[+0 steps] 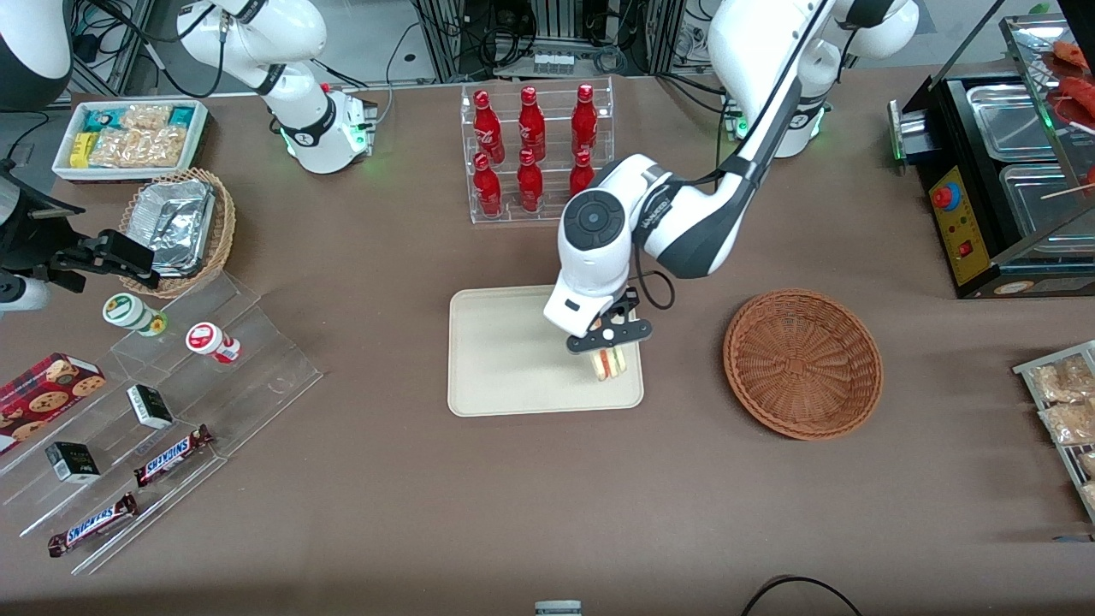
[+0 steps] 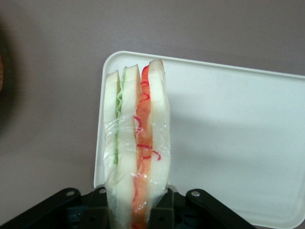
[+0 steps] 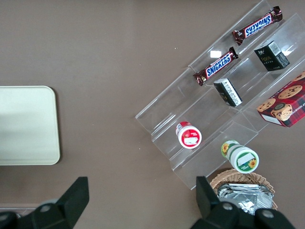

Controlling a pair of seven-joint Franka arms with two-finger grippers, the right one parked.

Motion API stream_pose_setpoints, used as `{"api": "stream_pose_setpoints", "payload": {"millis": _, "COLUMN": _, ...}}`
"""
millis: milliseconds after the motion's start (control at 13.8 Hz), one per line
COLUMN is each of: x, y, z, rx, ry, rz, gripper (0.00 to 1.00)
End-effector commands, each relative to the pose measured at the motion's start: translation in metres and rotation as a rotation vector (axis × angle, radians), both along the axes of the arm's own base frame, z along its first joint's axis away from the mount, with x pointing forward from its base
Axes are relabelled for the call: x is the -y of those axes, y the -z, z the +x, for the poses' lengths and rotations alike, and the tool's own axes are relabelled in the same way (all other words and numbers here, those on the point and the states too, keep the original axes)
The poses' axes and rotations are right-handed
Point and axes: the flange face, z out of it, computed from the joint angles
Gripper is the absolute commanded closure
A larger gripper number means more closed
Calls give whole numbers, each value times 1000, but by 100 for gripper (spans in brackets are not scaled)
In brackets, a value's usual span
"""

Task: Place sandwich from basket to tray
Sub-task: 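Carry the held sandwich over to the cream tray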

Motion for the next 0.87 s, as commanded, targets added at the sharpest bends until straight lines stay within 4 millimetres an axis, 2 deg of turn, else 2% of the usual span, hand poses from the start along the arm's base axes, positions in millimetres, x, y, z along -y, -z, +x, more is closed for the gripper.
{"api": "stream_pose_setpoints", "payload": {"millis": 0, "x": 24, "y": 18, "z": 5, "rx": 0, "ry": 44, "rz": -3, "gripper": 95}}
{"api": "stream_pose_setpoints", "payload": {"millis": 145, "x": 45, "y": 39, "z": 0, "rx": 33, "ry": 76, "rz": -42, "gripper": 95}}
{"api": "stream_pose_setpoints", "payload": {"millis": 291, "x": 64, "y": 58, "z": -17, "rx": 32, "ry": 116, "rz": -39, "gripper": 94}}
{"api": "stream_pose_setpoints", "payload": {"millis": 364, "x": 66, "y": 72, "z": -19, "rx": 21, "ry": 121, "rz": -28, "gripper": 94}}
{"api": "stream_pose_setpoints", "payload": {"millis": 509, "x": 71, "y": 87, "z": -18, "rx": 20, "ry": 127, "rz": -32, "gripper": 94}}
{"api": "stream_pose_setpoints", "payload": {"millis": 800, "x": 90, "y": 111, "z": -36, "rx": 24, "ry": 204, "rz": -43, "gripper": 91}}
